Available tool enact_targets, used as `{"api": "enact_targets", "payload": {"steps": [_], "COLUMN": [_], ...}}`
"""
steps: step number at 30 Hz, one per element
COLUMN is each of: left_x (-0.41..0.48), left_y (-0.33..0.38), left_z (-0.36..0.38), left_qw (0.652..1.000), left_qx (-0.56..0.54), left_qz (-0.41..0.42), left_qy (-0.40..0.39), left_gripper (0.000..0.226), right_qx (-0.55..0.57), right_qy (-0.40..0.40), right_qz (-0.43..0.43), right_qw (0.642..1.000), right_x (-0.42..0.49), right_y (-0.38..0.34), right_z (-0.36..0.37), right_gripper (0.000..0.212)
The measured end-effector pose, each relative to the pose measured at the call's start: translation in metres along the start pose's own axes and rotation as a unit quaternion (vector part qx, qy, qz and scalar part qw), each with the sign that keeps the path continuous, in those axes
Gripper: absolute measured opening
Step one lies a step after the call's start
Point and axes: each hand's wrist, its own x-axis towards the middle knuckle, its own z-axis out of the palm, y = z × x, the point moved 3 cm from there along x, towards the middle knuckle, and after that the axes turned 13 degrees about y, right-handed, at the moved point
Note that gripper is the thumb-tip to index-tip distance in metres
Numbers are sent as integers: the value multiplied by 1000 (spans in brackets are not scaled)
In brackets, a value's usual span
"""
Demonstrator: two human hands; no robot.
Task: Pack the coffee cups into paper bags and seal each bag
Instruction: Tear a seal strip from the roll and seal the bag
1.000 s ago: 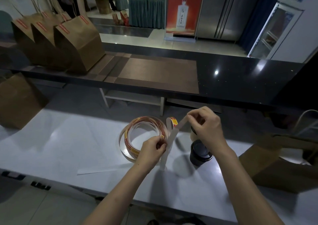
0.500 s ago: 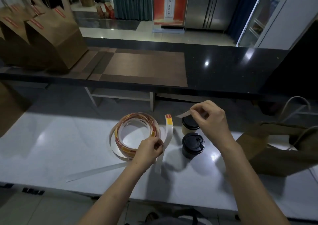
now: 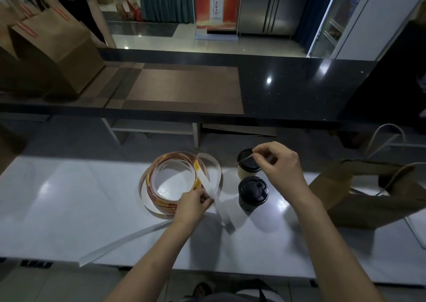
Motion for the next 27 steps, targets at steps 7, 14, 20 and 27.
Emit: {"api": "enact_targets", "payload": {"steps": [7, 14, 20, 27], "left_x": [11, 20, 24, 17], "left_y": [0, 34, 90, 165], "left_z": [-22, -39, -44, -32], "left_qw": [998, 995, 989, 982], "left_qx": [7, -53, -97, -100], "left_qz": [-33, 18, 80, 143], "left_qy": [45, 78, 75, 73], "left_gripper": [24, 26, 25, 22], "right_qx": [-1, -8, -9, 0], "right_qy": [-3, 18, 59, 96], "right_qz": [11, 16, 25, 69], "right_qw": [1000, 1000, 998, 993], "right_x": [0, 1, 4, 10], "right_y": [-1, -7, -8, 10], "right_z": [2, -11, -45, -99], "right_gripper": [16, 25, 18, 18]}}
